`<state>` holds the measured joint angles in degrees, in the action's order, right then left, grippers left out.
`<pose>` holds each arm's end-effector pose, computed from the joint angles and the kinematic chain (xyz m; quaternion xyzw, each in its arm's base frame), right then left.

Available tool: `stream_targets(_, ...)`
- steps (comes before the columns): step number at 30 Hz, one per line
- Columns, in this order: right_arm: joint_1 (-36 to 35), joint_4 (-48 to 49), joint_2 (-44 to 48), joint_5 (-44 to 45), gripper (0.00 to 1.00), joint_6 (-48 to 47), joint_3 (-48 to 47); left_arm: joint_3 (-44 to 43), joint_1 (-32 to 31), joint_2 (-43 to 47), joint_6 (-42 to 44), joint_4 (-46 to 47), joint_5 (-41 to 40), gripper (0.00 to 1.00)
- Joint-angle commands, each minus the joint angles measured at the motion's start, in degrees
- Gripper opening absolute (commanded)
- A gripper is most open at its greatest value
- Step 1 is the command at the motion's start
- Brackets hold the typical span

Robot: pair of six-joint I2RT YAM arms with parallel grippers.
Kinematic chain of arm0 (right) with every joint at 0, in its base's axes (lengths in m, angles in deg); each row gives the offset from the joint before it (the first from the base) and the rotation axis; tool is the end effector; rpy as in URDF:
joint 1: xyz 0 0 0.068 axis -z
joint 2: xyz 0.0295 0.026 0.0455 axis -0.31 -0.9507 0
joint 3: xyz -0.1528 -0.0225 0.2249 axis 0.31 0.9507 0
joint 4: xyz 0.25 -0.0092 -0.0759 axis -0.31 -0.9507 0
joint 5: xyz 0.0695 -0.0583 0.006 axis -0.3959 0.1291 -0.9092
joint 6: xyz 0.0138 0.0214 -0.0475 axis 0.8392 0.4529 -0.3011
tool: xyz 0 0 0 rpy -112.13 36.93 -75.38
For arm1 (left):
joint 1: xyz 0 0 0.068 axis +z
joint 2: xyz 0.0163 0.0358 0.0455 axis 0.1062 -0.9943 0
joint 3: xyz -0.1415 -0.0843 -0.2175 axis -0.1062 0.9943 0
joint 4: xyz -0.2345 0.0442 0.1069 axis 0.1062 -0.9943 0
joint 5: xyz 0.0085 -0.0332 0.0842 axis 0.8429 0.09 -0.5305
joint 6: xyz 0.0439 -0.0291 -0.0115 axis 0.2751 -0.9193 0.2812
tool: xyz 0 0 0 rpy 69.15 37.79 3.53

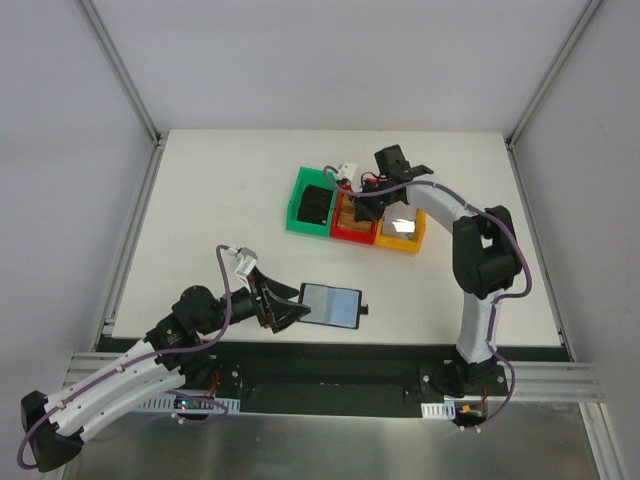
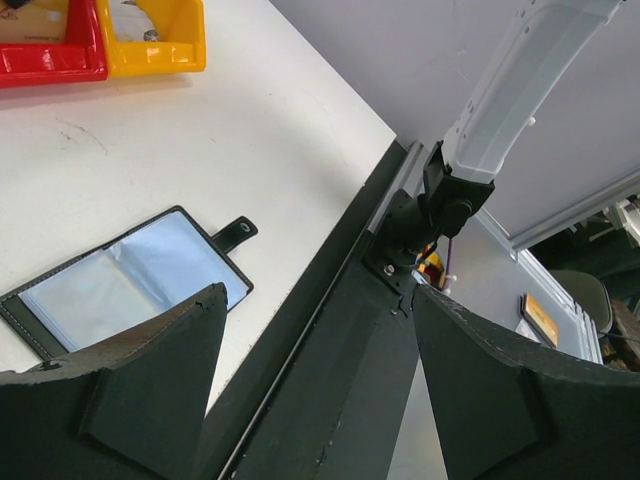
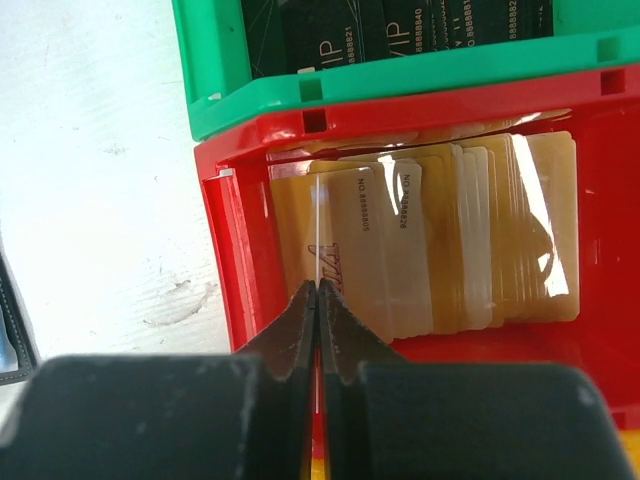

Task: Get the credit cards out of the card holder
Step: Place the credit card in the storage box.

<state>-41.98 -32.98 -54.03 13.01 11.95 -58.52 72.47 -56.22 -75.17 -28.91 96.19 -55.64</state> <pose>0.3851 0.1907 0.2171 -0.6548 0.6443 0.1551 0.3634 0.0758 -0.1052 0.2468 0.1831 0.6417 -0.5644 0.4860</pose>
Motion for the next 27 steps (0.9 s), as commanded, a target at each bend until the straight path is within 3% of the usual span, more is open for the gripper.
stream_targets(1,-0.51,-7.61,-2.69,-0.53,0.0,-4.35,-6.28,0.31,0.65,-0.25,0.48,2.21,1.54,0.73)
stream_targets(18,-1.39,-7.97,-4.36,3.52,0.0,-3.74,-7.34,0.58,0.65,-0.78,0.66,2.56,1.72,0.75)
stream_targets(27,-1.74,-7.8,-4.8,5.36,0.11,-2.42,-7.52,0.84,0.73,0.02,0.4,2.39,1.37,0.75)
